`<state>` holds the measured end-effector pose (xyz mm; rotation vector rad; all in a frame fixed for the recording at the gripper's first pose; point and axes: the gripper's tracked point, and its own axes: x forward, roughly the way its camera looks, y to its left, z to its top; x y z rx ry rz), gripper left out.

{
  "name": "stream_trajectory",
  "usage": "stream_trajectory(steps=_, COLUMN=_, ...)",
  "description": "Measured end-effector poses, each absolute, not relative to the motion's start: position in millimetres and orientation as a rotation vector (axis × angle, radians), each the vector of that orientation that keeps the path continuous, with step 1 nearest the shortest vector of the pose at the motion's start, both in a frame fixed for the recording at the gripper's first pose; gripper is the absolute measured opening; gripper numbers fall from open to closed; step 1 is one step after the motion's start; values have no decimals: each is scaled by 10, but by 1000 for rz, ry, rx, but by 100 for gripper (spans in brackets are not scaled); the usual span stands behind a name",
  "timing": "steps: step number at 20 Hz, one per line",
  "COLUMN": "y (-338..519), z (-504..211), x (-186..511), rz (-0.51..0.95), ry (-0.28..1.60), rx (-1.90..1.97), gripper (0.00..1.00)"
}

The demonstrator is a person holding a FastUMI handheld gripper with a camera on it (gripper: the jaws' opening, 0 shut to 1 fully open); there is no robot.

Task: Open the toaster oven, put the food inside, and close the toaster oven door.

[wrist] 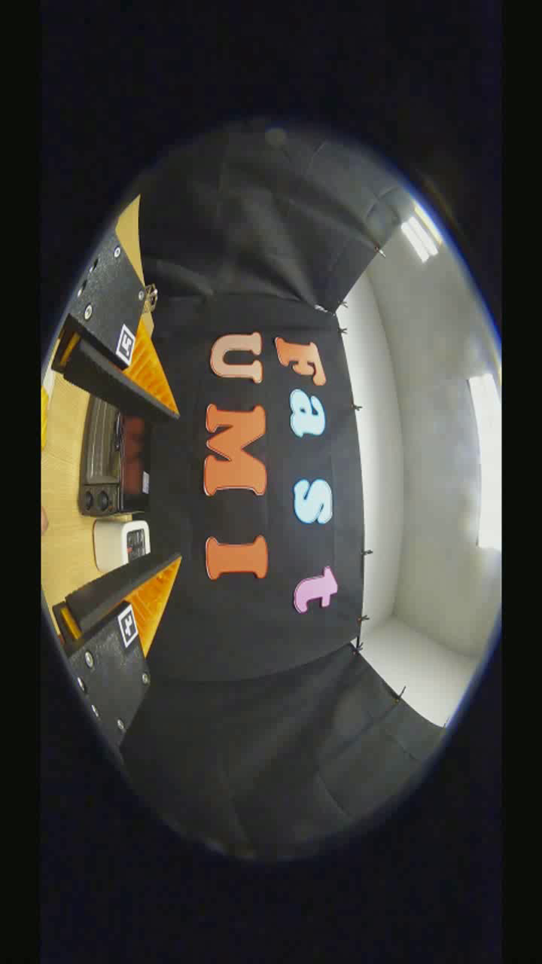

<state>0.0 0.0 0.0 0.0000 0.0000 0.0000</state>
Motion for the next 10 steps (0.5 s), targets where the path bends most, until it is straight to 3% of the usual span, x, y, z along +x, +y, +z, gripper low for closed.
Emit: stream_trajectory(steps=10, y=110, z=-112, x=-37, rz=30, ry=26, rx=-3, gripper=99)
